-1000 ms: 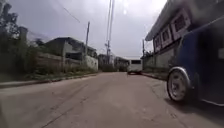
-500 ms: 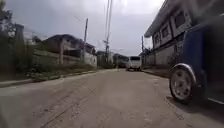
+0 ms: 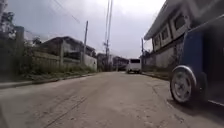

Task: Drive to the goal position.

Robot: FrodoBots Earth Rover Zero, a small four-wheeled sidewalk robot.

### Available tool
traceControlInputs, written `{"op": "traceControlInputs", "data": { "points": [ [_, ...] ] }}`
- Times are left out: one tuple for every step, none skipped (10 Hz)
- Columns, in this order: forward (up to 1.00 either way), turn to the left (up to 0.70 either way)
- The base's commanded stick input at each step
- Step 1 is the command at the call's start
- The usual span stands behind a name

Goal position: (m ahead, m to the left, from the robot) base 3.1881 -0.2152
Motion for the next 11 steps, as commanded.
{"op": "traceControlInputs", "data": {
  "points": [
    [0.50,0.00],
    [0.50,0.00],
    [0.50,0.00],
    [0.50,-0.26],
    [0.50,-0.48],
    [0.50,-0.29],
    [0.50,-0.09],
    [0.50,-0.02],
    [0.50,-0.02],
    [0.50,-0.01],
    [0.50,0.00]
  ]
}}
